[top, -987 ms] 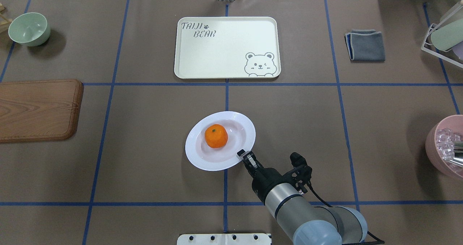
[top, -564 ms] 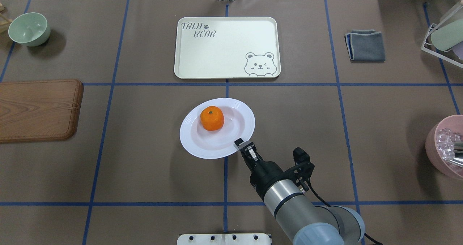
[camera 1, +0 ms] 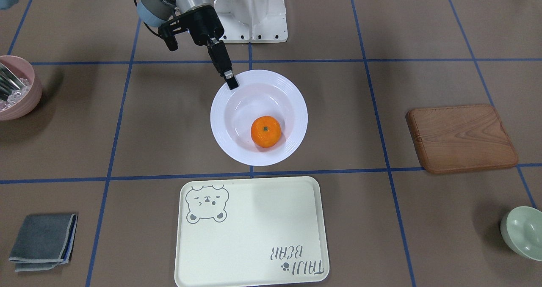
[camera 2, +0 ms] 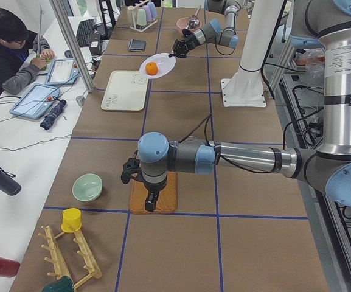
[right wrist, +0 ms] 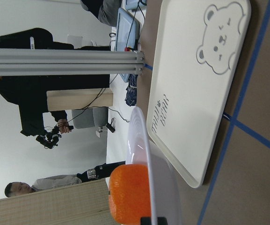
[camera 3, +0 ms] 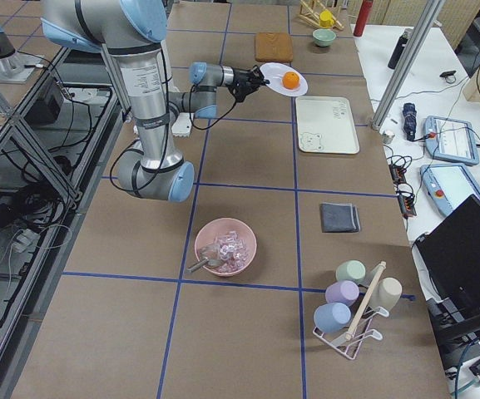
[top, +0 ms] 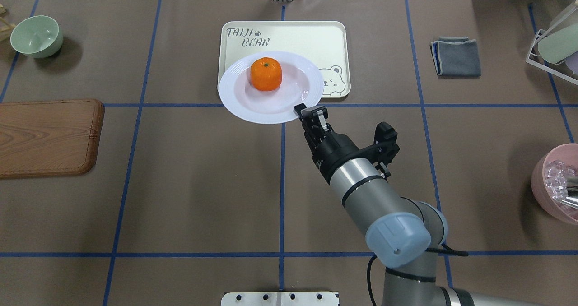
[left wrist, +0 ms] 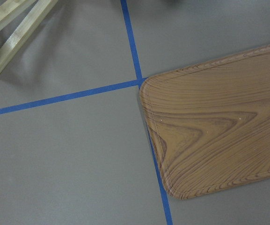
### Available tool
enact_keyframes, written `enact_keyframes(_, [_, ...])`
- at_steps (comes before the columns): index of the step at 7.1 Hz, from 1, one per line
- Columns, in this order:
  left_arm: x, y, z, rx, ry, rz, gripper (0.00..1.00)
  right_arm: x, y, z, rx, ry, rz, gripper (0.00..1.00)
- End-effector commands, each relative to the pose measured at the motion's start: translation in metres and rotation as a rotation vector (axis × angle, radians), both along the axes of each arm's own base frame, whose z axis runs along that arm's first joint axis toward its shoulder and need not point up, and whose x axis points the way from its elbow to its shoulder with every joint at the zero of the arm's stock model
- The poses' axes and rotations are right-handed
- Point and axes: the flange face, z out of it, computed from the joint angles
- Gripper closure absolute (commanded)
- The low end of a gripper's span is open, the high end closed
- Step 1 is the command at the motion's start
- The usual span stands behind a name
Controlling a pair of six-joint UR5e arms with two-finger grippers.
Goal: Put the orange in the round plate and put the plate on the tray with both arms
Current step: 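Slide the plate with the orange onto the cream bear tray with the right gripper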
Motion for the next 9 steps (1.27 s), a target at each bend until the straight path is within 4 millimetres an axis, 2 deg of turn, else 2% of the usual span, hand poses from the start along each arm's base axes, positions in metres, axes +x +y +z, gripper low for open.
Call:
enact_keyframes(1, [0.002,0.002,-0.002,0.001,0.013,-0.003,0.01,-0.016,-0.096,-0.024,-0.172,0.108,0.093,1.0])
enact_keyframes(2, [0.002,0.002,-0.003,0.002,0.021,-0.003,0.01,-0.045,-0.139,-0.024,-0.219,0.169,0.139,1.0])
enact_keyframes(3, [0.002,-0.001,-0.005,-0.002,0.022,-0.012,0.01,-0.066,-0.185,-0.012,-0.277,0.203,0.191,1.0])
enact_keyframes(4, [0.003,-0.004,-0.009,-0.001,0.022,-0.017,0.01,-0.087,-0.212,-0.01,-0.318,0.229,0.198,1.0])
enact_keyframes(6, [0.003,-0.006,-0.011,0.003,0.023,-0.018,0.01,-0.124,-0.23,-0.011,-0.377,0.22,0.221,1.0])
enact_keyframes(7, [0.003,-0.007,-0.013,0.006,0.023,-0.019,0.01,-0.142,-0.22,-0.005,-0.382,0.242,0.202,1.0])
enact_keyframes(8, [0.003,-0.007,-0.012,0.005,0.023,-0.019,0.01,-0.158,-0.2,0.001,-0.377,0.262,0.172,0.93])
enact_keyframes(9, [0.003,-0.008,-0.013,0.006,0.024,-0.019,0.01,-0.17,-0.182,0.01,-0.372,0.281,0.148,0.8])
